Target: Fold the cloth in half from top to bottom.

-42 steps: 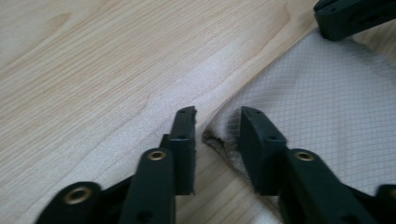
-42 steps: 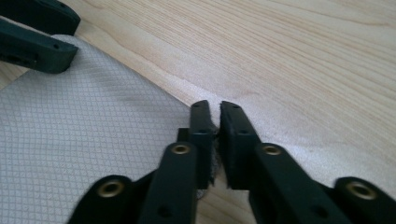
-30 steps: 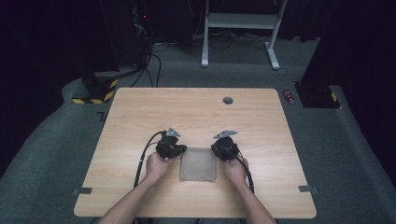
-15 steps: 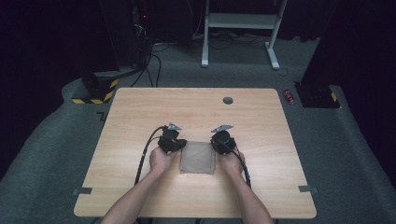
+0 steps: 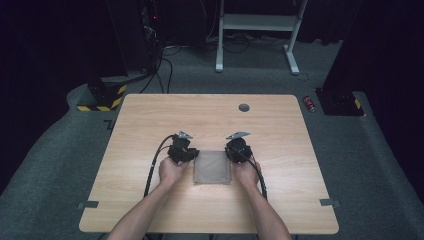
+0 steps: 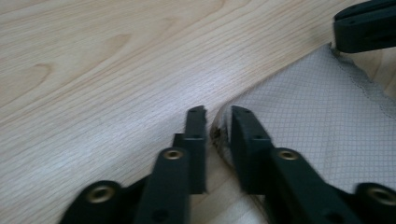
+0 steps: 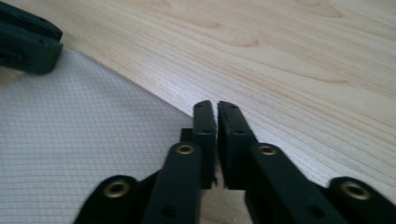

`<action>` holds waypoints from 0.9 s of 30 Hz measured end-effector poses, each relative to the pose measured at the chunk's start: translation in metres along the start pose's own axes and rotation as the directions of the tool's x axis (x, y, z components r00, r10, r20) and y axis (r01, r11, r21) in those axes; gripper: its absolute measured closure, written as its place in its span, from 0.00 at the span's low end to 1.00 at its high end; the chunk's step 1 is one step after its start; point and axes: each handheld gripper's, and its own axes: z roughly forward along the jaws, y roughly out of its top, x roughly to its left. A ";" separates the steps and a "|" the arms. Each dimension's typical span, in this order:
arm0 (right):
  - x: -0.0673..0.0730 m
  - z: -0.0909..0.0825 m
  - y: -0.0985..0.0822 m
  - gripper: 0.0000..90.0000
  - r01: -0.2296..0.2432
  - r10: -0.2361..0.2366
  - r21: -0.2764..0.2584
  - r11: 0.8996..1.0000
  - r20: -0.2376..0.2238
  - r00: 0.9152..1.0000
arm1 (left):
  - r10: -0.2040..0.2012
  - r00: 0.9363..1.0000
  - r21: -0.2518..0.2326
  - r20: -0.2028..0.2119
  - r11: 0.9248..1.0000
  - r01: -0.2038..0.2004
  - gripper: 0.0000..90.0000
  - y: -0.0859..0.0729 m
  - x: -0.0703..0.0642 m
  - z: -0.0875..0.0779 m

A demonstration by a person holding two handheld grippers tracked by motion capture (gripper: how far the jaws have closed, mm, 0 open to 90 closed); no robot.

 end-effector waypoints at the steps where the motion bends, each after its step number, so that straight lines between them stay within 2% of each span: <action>1: -0.001 -0.003 0.000 0.90 -0.006 0.006 -0.008 1.000 -0.002 1.000 | -0.001 1.000 -0.003 -0.006 1.000 0.001 0.75 0.000 0.001 -0.002; 4: -0.006 -0.012 -0.002 0.87 -0.022 0.022 -0.023 0.999 -0.002 1.000 | 0.002 1.000 -0.017 -0.025 1.000 -0.002 0.65 0.001 0.002 -0.010; 8: -0.013 -0.021 -0.010 0.80 -0.046 0.046 -0.029 0.999 -0.008 0.999 | 0.005 1.000 -0.039 -0.022 0.999 -0.006 0.59 -0.001 0.002 -0.021; 15: -0.025 -0.036 -0.024 0.74 -0.083 0.083 -0.047 0.995 -0.017 0.996 | 0.021 0.999 -0.059 -0.038 0.998 -0.023 0.55 -0.012 0.004 -0.033; 20: -0.026 -0.048 -0.033 0.72 -0.090 0.088 -0.077 0.993 -0.025 0.996 | 0.030 0.998 -0.085 -0.049 0.996 -0.034 0.53 -0.022 0.006 -0.045; 22: -0.027 -0.052 -0.036 0.72 -0.100 0.098 -0.079 0.992 -0.030 0.995 | 0.021 0.999 -0.099 -0.048 0.995 -0.025 0.52 -0.026 0.008 -0.051; 25: -0.028 -0.056 -0.040 0.71 -0.089 0.088 -0.080 0.993 -0.016 0.996 | 0.021 0.998 -0.122 -0.059 0.992 -0.028 0.51 -0.030 0.009 -0.059; 27: -0.030 -0.059 -0.044 0.71 -0.099 0.098 -0.085 0.992 -0.010 0.995 | 0.019 0.998 -0.129 -0.060 0.991 -0.027 0.51 -0.033 0.010 -0.065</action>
